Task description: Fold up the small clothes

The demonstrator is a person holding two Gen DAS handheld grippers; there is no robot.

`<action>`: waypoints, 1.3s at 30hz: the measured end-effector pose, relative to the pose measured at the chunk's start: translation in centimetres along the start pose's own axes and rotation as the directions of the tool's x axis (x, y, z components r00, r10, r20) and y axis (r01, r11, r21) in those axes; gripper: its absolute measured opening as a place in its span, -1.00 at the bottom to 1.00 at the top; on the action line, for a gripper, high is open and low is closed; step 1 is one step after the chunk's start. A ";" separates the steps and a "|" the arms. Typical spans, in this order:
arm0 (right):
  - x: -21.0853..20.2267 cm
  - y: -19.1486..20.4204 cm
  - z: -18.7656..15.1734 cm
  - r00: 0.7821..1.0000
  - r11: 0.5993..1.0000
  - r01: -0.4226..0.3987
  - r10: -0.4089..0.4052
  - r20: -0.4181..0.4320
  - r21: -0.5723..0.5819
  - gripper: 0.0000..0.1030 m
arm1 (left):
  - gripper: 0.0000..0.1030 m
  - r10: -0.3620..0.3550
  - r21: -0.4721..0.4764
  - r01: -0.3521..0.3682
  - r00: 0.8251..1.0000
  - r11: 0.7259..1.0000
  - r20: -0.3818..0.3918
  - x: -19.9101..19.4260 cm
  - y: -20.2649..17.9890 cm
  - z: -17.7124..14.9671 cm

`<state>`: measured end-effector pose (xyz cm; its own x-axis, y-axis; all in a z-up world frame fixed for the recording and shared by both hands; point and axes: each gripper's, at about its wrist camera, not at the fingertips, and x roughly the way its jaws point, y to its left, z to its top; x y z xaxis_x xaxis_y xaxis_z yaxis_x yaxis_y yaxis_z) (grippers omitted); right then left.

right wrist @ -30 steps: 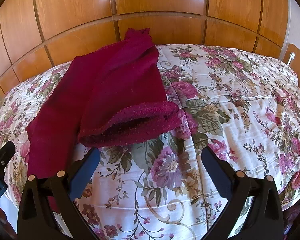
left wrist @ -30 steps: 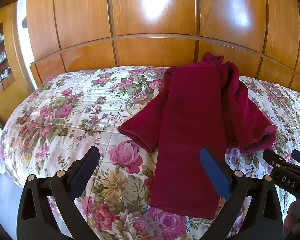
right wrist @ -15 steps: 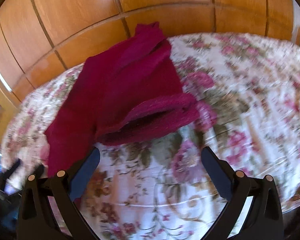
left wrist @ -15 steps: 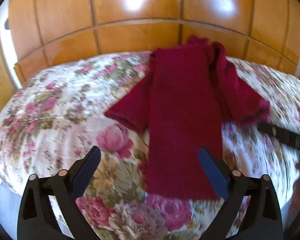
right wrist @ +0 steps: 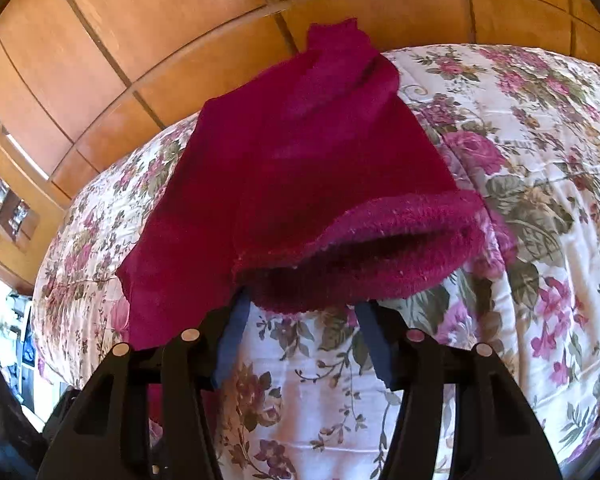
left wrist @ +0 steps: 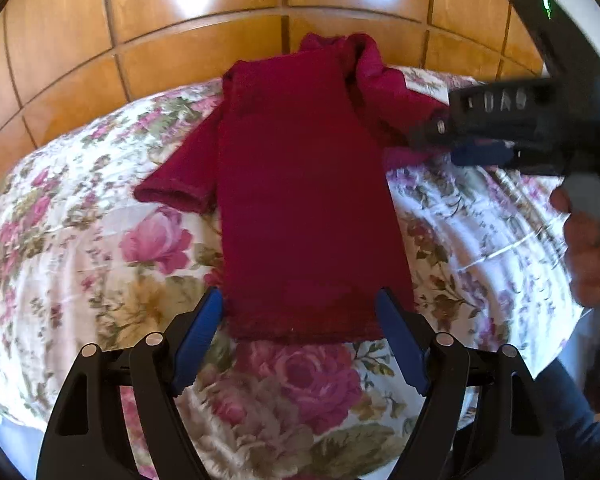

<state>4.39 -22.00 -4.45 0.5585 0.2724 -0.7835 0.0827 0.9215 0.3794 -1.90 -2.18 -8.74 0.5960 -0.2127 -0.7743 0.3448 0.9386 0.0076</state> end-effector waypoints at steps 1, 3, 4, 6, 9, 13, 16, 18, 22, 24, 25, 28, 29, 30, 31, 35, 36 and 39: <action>0.4 -0.1 0.4 1.000 1.000 0.000 0.000 -0.001 0.008 0.08 | 0.12 -0.026 -0.010 0.025 1.000 1.000 -0.013 0.4 0.1 0.1; 0.8 0.0 1.2 1.000 1.000 0.015 -0.014 0.016 -0.010 -0.27 | -0.46 -0.039 -0.017 0.039 0.999 0.999 0.004 0.0 0.2 0.7; 0.6 -0.1 1.7 0.999 1.000 0.022 -0.021 0.034 -0.018 -0.42 | -0.72 -0.043 -0.018 0.043 0.999 0.999 0.002 -0.2 0.3 1.0; -0.7 -0.8 2.5 0.996 1.000 0.023 -0.022 0.086 -0.009 -0.68 | -0.78 -0.096 -0.087 0.096 0.995 0.992 0.010 -1.2 1.8 2.0; -3.7 -2.4 4.1 0.980 0.999 0.044 -0.044 0.193 0.004 -0.73 | -0.78 -0.130 -0.183 0.145 0.988 0.972 0.087 -3.6 5.2 3.8; -7.0 -7.5 6.1 0.950 0.988 0.108 -0.135 0.282 0.110 -0.77 | -0.79 -0.068 -0.325 0.119 0.984 0.938 0.166 -5.4 11.7 6.9; -8.1 -12.3 7.5 0.934 0.966 0.150 -0.209 0.290 0.211 -0.81 | -0.79 0.025 -0.449 0.069 0.979 0.891 0.200 -5.9 17.7 9.6; -7.8 -15.6 8.4 0.936 0.950 0.145 -0.222 0.273 0.277 -0.84 | -0.79 0.117 -0.495 -0.001 0.972 0.869 0.203 -5.7 21.1 11.8; -4.9 -19.8 9.9 0.964 0.926 0.127 -0.199 0.175 0.355 -0.84 | -0.79 0.235 -0.608 -0.100 0.961 0.787 0.145 -4.0 27.2 15.4; -3.7 -20.3 10.0 0.970 0.918 0.139 -0.202 0.136 0.371 -0.77 | -0.79 0.288 -0.671 -0.176 0.956 0.720 0.058 -2.2 30.6 16.7; -3.5 -20.3 9.9 0.969 0.919 0.146 -0.207 0.134 0.366 -0.73 | -0.79 0.292 -0.683 -0.193 0.956 0.704 0.031 -1.5 31.4 16.9; -4.2 -19.3 9.3 0.964 0.926 0.154 -0.218 0.155 0.344 0.21 | -0.77 0.324 -0.702 -0.291 0.942 0.650 -0.090 1.4 33.9 16.9; -4.8 -18.6 8.8 0.951 0.923 0.187 -0.256 0.173 0.337 0.54 | -0.67 0.322 -0.699 -0.315 0.938 0.642 -0.128 2.7 34.4 16.7; -5.6 -17.7 8.4 0.925 0.915 0.248 -0.321 0.203 0.319 0.82 | -0.54 0.321 -0.693 -0.334 0.934 0.639 -0.154 3.6 34.7 16.5; -6.5 -16.8 7.9 0.893 0.906 0.307 -0.380 0.241 0.291 0.91 | -0.19 0.335 -0.685 -0.366 0.924 0.630 -0.185 4.5 35.0 16.2; -8.9 -14.6 6.4 0.865 0.905 0.372 -0.419 0.276 0.206 0.93 | 0.14 0.359 -0.665 -0.408 0.907 0.625 -0.219 6.1 35.9 14.4; -8.9 -13.2 6.3 0.861 0.911 0.388 -0.413 0.297 0.139 0.91 | 0.14 0.361 -0.659 -0.410 0.906 0.631 -0.219 6.2 35.7 14.0; -7.4 -6.4 5.8 0.912 0.940 0.314 -0.259 0.316 -0.135 0.80 | 0.14 0.343 -0.663 -0.402 0.912 0.631 -0.226 6.5 35.4 12.3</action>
<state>4.53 -31.51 1.79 0.7494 -0.0779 -0.6576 0.1419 0.9889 0.0445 23.13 26.30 -5.73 0.4975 0.1895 -0.8465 -0.5031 0.8580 -0.1037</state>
